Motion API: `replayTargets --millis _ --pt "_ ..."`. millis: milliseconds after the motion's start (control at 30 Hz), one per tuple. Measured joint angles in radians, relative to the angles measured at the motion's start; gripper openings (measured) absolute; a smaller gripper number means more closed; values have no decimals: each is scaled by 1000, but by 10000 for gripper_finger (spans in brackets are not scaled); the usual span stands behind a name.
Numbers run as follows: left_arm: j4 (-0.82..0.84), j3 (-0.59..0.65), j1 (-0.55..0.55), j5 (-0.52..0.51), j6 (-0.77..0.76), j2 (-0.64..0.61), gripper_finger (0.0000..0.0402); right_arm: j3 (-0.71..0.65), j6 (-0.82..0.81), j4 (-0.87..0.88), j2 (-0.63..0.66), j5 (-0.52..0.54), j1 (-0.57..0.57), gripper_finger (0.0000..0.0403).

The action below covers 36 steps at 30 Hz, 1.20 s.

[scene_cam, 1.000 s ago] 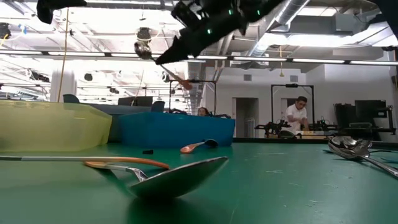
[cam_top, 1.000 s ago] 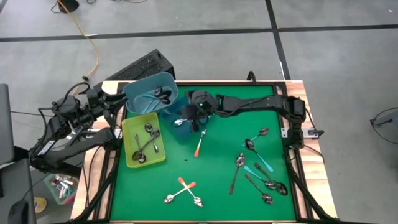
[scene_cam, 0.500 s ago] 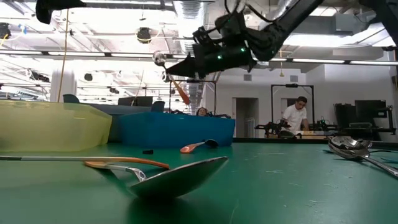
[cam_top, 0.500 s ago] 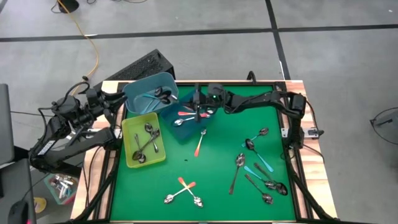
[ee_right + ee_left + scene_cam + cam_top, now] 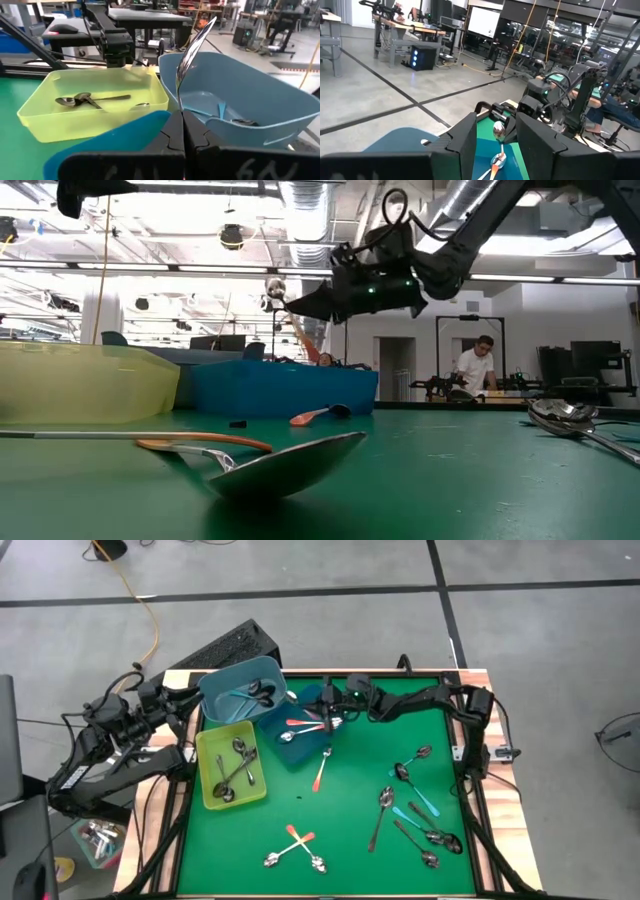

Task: Sort silverware by color (type)
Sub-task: Put the orange spoon into the blue bin

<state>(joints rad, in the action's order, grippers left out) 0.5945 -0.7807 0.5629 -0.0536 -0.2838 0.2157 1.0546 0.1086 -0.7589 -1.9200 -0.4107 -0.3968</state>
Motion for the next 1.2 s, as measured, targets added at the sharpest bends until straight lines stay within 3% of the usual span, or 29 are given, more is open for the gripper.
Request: replayTargets --millis 567,900,1000,1200 --pt "0 0 0 -41 48 0 122 20 -53 -74 -145 -63 -21 2" --pt "0 0 0 -57 86 0 122 37 -104 -91 -146 -62 -29 5" --pt "0 0 0 -67 93 0 122 49 -125 -64 -145 -62 -34 22" --pt "0 0 0 -67 127 0 122 64 -130 -31 -145 -57 -39 92"
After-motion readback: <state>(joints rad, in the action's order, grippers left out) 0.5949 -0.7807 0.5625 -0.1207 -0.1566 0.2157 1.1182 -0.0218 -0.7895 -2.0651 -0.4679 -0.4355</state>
